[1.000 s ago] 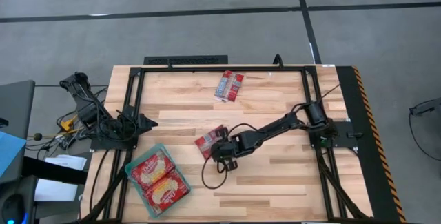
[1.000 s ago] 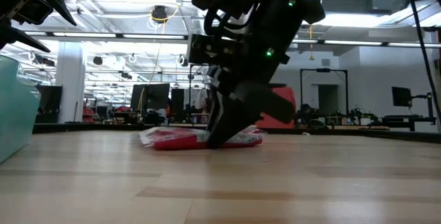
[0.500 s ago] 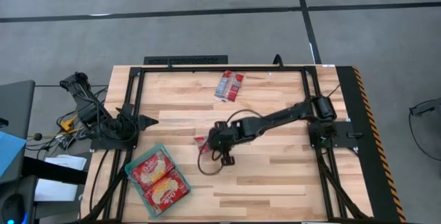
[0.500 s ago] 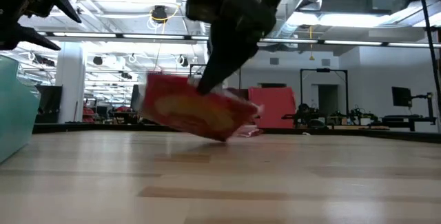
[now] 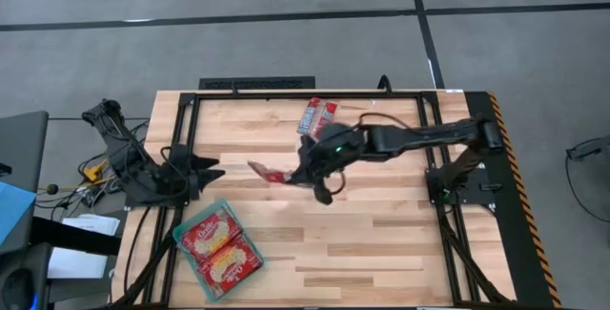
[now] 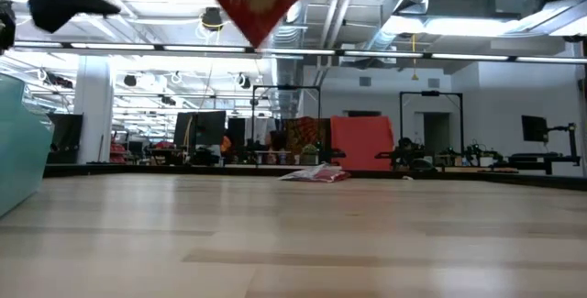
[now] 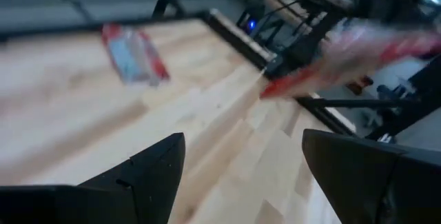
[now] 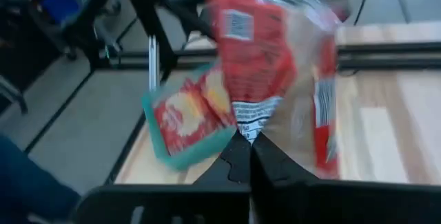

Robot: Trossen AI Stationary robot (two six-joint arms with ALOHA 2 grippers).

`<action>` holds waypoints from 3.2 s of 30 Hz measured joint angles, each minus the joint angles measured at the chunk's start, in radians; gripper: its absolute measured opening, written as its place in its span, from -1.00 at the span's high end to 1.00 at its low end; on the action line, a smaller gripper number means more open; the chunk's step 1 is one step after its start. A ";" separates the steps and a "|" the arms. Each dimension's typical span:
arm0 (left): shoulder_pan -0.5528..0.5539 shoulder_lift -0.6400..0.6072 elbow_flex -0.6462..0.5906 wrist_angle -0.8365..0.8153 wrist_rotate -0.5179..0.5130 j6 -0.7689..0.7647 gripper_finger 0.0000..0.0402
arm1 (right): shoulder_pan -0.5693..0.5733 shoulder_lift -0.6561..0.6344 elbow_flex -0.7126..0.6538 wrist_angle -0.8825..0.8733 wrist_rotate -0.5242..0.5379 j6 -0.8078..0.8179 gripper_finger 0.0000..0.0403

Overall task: Sort popcorn bags into baskets
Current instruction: Put the red popcorn bag into the green bin

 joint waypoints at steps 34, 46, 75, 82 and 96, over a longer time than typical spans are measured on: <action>0.422 0.338 0.000 0.939 0.462 0.878 -0.41 | 0.000 -0.025 -0.001 0.318 -0.118 0.124 0.94; 0.557 0.337 0.000 1.000 0.764 0.891 -0.22 | 0.009 -0.025 -0.001 0.322 -0.117 0.135 0.91; 0.593 0.213 0.002 0.624 0.690 0.457 0.97 | -0.108 -0.190 0.002 0.058 -0.138 0.084 0.15; 0.553 0.117 0.001 0.219 0.925 -0.105 0.97 | -0.114 -0.308 0.001 -0.119 -0.054 0.052 0.09; 0.189 0.290 0.103 -0.037 1.138 -0.650 0.98 | -0.053 -0.334 0.000 -0.291 0.024 0.027 0.20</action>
